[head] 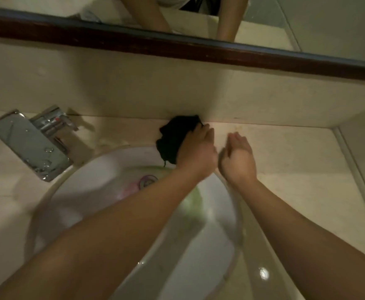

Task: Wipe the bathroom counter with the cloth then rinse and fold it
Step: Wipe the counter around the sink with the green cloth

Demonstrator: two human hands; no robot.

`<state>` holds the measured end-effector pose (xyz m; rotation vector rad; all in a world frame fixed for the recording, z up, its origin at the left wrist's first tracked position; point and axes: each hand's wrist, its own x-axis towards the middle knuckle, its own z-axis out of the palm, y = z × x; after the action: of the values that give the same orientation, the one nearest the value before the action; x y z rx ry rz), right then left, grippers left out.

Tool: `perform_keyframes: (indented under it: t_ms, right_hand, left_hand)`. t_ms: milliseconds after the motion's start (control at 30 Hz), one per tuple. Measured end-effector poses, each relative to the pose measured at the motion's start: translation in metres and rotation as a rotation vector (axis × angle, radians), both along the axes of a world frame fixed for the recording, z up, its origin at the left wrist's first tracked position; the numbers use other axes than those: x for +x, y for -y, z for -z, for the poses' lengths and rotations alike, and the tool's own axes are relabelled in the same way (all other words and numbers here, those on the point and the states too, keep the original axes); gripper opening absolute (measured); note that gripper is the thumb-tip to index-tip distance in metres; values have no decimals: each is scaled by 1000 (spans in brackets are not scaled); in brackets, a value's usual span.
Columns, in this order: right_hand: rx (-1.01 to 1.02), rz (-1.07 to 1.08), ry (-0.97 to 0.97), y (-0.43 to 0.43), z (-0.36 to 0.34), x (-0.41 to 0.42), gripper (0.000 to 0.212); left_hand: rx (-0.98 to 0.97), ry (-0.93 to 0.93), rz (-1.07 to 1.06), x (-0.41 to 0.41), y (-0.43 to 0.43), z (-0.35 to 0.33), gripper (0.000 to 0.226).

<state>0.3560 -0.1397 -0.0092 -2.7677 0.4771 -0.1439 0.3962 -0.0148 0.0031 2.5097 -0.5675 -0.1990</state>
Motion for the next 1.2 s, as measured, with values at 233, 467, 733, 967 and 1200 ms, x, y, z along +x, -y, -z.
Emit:
perform_keyframes:
  t_ms: [233,467,733,967,1200]
  right_hand:
    - [-56,-98,-93,-59,14,43,59]
    - [-200,-30,-52,-75,19,40,63]
    - [-117,-139,-53,-58,20,42,71]
    - [-199,97,90,79,20,-23,57]
    - [-83,11,46,94,25,-29,63]
  left_hand:
    - [195,220,-295,5,-56,36,62]
    - [376,75,-625,42,-185,14,51]
    - [535,-59,-806,52,-156,22,85]
    - [487,-26,-535,18,-31,23,81]
    - [296,27,338,1,118,6,66]
